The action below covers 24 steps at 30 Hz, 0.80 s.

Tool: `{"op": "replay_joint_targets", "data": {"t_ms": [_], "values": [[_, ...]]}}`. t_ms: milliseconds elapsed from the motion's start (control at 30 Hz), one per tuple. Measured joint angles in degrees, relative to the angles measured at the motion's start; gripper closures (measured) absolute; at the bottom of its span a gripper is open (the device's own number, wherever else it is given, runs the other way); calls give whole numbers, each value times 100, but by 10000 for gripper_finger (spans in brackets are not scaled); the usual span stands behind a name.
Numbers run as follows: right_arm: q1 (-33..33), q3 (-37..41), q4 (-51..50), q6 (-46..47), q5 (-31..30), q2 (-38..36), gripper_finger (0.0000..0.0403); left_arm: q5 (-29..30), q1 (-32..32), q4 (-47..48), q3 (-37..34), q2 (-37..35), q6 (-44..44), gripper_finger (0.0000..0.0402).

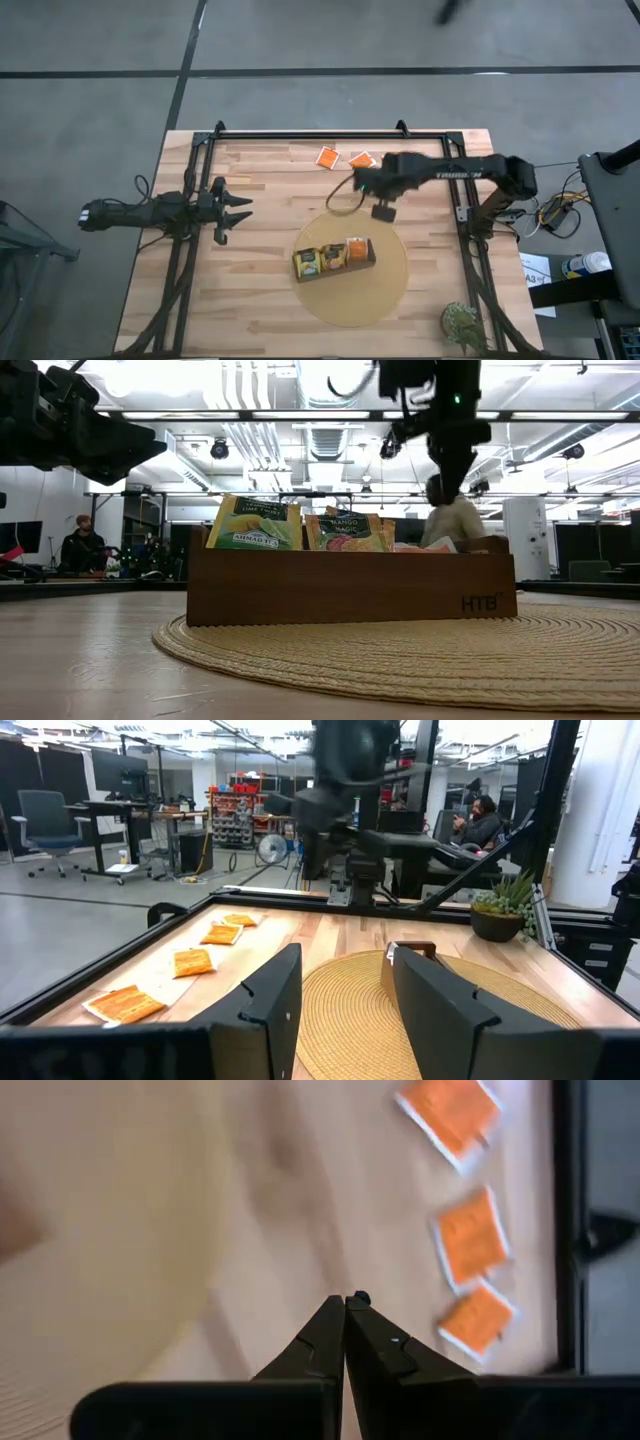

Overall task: Pick & Place Tea
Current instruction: Put the orange tea bag into the right section of the wooden organizer

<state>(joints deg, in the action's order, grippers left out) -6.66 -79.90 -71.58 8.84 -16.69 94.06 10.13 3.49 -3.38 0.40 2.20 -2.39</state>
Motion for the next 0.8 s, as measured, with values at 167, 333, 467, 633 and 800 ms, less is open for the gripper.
{"op": "replay_joint_targets", "data": {"t_ms": [167,333,467,633,800], "values": [[-983,583,215,-24,25,-481,394,1,0,0,0,0,-2,248],[-1838,1031,325,-443,611,-657,392,0,0,2,0,0,-1,248],[-2312,1210,331,-768,623,-645,368,1,-1,0,0,-1,-1,248],[-2798,1392,381,-922,623,-520,312,0,-2,2,-2,0,-2,248],[-3105,1664,1021,-1015,614,-367,247,0,0,2,0,0,-2,248]]}}
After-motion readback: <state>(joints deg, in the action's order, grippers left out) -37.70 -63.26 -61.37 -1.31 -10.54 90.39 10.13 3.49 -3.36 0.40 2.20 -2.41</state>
